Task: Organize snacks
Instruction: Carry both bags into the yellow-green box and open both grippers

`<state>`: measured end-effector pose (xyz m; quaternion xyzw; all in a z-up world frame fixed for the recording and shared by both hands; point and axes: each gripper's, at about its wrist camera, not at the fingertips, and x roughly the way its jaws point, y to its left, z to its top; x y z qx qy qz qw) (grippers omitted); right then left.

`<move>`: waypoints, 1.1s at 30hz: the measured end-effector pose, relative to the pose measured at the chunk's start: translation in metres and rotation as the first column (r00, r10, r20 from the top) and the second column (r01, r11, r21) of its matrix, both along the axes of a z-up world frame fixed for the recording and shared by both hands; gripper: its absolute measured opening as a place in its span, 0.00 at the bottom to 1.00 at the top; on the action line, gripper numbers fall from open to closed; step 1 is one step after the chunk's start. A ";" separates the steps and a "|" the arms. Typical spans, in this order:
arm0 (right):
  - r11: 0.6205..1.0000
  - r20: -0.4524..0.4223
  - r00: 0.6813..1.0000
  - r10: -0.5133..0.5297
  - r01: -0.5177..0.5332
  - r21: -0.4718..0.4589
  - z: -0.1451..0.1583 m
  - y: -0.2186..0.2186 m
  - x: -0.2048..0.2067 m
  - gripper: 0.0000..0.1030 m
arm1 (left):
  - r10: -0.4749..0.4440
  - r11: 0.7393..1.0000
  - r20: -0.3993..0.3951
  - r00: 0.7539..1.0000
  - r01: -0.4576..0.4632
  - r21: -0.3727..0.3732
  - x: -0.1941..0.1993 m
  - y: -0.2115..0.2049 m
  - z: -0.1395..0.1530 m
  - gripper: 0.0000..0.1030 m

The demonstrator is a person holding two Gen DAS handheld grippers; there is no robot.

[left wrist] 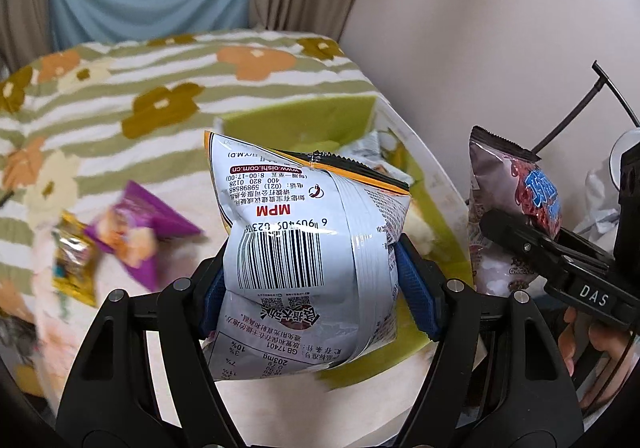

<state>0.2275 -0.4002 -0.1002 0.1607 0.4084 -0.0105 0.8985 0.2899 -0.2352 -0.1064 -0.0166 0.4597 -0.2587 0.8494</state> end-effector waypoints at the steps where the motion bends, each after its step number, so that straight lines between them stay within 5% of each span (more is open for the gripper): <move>1: 1.000 -0.005 1.000 0.000 0.000 0.001 -0.002 -0.007 0.000 0.59 | 0.003 1.000 -0.010 1.000 -0.003 0.000 0.000 -0.009 -0.006 0.68; 5: 1.000 -0.026 1.000 0.002 -0.002 0.006 -0.011 -0.034 -0.002 0.59 | 0.008 1.000 -0.059 0.998 -0.009 -0.025 -0.001 -0.036 -0.025 0.68; 7: 1.000 -0.037 0.999 0.004 -0.004 0.007 -0.015 -0.043 -0.003 0.59 | 0.017 0.999 -0.067 0.998 -0.019 -0.035 -0.002 -0.043 -0.032 0.74; 9: 1.000 -0.047 0.999 0.007 -0.007 0.008 -0.017 -0.051 -0.002 0.59 | 0.047 0.999 -0.067 0.997 -0.047 0.003 -0.001 -0.048 -0.037 0.92; 11: 1.000 -0.050 0.999 0.015 -0.014 0.017 -0.018 -0.056 -0.002 0.59 | 0.069 0.998 -0.051 0.996 -0.069 0.016 -0.003 -0.047 -0.036 0.96; 33: 0.979 -0.062 0.977 0.204 -0.205 -0.017 -0.032 -0.046 0.061 0.60 | 0.246 0.965 -0.025 0.969 -0.243 0.099 -0.028 0.013 -0.020 0.97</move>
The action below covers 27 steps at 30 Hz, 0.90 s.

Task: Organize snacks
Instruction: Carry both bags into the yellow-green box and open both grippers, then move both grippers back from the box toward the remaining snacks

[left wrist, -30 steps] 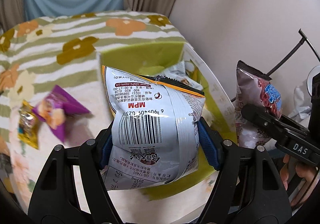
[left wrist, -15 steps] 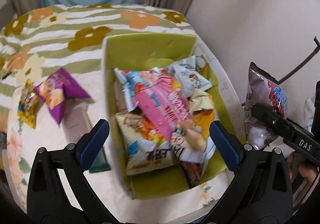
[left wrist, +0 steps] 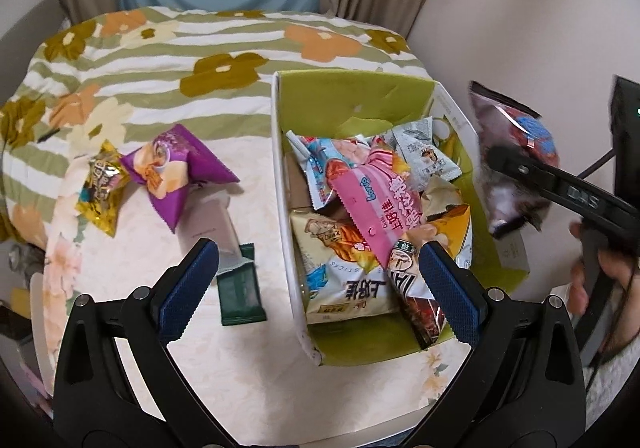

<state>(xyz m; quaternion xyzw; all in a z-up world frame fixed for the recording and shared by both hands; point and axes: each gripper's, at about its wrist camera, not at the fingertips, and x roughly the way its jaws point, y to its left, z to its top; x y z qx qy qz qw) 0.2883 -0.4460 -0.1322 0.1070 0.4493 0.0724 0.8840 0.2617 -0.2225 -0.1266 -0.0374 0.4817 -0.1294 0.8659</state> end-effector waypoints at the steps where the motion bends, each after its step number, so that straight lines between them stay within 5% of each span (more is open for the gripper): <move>1: 1.000 -0.003 1.000 0.007 -0.007 -0.005 -0.002 0.002 0.003 0.60 | -0.002 1.000 0.004 1.000 0.002 0.004 -0.001 -0.001 0.001 0.97; 6: 1.000 0.073 0.997 -0.002 0.001 0.005 -0.001 0.003 -0.002 0.92 | -0.007 1.000 0.015 1.000 0.007 0.016 -0.011 0.001 0.002 0.97; 19: 1.000 0.098 0.995 -0.012 0.012 -0.008 0.010 0.005 -0.043 0.92 | -0.010 0.999 0.010 1.000 0.010 0.042 -0.044 0.014 0.000 0.97; 27: 0.999 0.115 0.993 0.017 -0.023 0.044 0.019 0.025 -0.061 0.92 | 0.072 0.995 0.047 0.996 -0.075 0.068 -0.065 0.064 0.019 0.97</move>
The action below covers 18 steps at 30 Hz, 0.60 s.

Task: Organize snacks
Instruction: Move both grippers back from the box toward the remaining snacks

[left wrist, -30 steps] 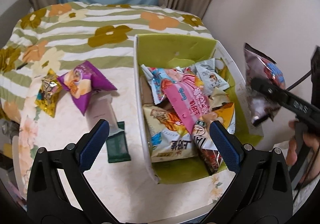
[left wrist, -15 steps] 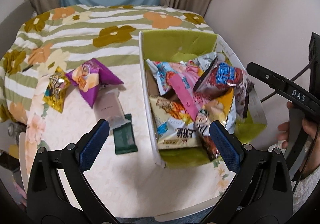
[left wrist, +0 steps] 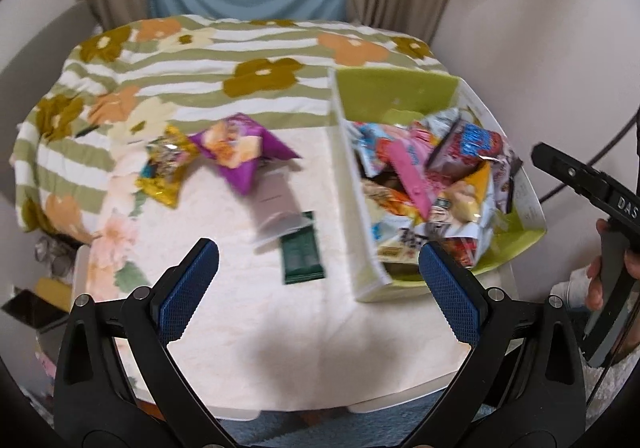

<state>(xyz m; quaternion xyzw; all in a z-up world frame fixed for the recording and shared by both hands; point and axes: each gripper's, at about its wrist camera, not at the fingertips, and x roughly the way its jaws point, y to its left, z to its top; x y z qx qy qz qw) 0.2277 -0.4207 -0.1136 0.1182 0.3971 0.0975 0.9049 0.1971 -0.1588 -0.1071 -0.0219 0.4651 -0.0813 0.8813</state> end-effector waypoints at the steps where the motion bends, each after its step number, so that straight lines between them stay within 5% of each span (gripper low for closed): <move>1: 1.000 0.009 1.000 0.009 -0.009 0.000 0.003 0.006 -0.001 0.92 | 0.010 1.000 0.004 1.000 -0.010 -0.001 0.000 0.008 0.002 0.97; 11: 1.000 0.026 1.000 0.016 -0.016 0.005 0.012 0.072 0.003 0.92 | 0.055 0.998 0.045 0.997 -0.056 0.024 0.020 0.102 0.014 0.97; 18: 0.999 0.003 1.000 -0.026 0.026 -0.042 0.005 0.128 0.015 0.92 | 0.015 1.000 -0.007 1.000 -0.015 0.015 0.043 0.159 -0.006 0.97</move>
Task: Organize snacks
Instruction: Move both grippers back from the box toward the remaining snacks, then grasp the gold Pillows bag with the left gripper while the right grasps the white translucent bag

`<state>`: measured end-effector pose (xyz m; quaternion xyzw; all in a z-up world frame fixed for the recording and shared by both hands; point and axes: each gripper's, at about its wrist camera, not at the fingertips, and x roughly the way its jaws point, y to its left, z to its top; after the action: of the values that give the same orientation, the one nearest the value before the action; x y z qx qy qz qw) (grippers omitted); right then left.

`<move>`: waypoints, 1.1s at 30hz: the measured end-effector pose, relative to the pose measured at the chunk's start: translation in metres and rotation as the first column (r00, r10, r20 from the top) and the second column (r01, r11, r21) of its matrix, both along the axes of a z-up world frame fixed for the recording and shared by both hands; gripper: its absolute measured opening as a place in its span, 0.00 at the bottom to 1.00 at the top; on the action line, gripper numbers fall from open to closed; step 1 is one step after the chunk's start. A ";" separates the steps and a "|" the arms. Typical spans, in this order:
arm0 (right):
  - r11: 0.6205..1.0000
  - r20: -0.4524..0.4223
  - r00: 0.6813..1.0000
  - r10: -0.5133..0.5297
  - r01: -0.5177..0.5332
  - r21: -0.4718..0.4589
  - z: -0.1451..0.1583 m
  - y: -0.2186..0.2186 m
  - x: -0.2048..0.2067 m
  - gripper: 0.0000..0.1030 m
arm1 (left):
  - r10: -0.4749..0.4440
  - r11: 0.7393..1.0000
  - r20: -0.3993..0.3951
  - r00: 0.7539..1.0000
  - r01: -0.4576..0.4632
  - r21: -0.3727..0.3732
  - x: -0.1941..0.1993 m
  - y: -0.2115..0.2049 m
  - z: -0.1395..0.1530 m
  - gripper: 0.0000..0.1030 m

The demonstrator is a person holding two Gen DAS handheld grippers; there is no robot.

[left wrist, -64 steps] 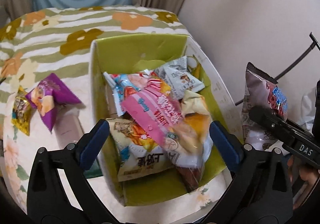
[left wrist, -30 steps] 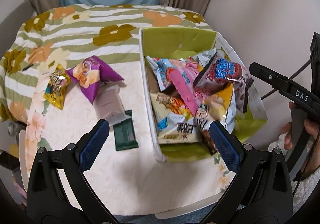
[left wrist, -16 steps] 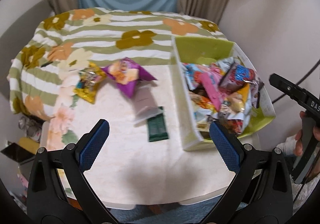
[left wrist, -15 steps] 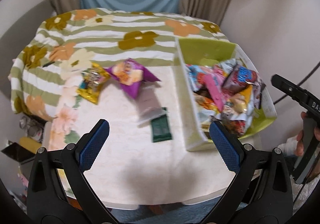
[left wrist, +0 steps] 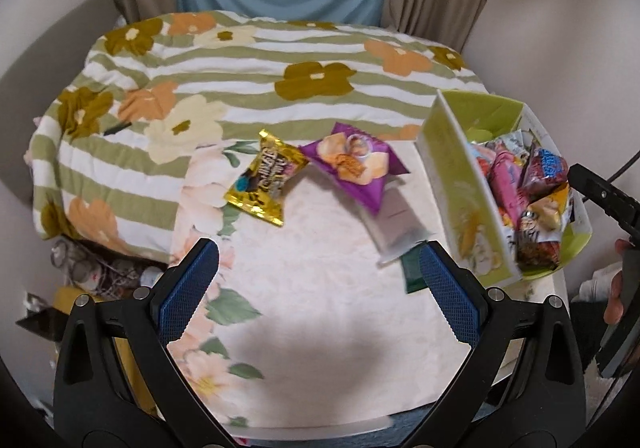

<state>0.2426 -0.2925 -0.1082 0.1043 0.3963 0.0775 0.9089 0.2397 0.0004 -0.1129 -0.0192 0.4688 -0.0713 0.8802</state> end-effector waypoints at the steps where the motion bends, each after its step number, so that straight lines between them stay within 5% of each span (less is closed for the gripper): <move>1: 1.000 -0.002 1.000 -0.004 0.004 -0.015 0.000 0.008 0.002 0.92 | -0.006 1.000 -0.001 1.000 0.006 0.003 0.003 0.006 -0.002 0.97; 17: 0.995 -0.090 0.996 -0.025 0.016 -0.100 -0.046 0.129 0.049 0.92 | -0.124 0.991 -0.090 0.988 0.120 -0.053 0.090 0.101 -0.053 0.97; 33: 0.974 -0.244 0.969 0.034 -0.087 -0.210 -0.157 0.143 0.096 0.92 | -0.240 0.970 -0.155 0.958 0.244 0.005 0.166 0.049 -0.128 0.97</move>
<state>0.3390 -0.1492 -0.2650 0.0000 0.5120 0.0479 0.8576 0.4056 0.0494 -0.2413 0.0436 0.5345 -0.1710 0.8266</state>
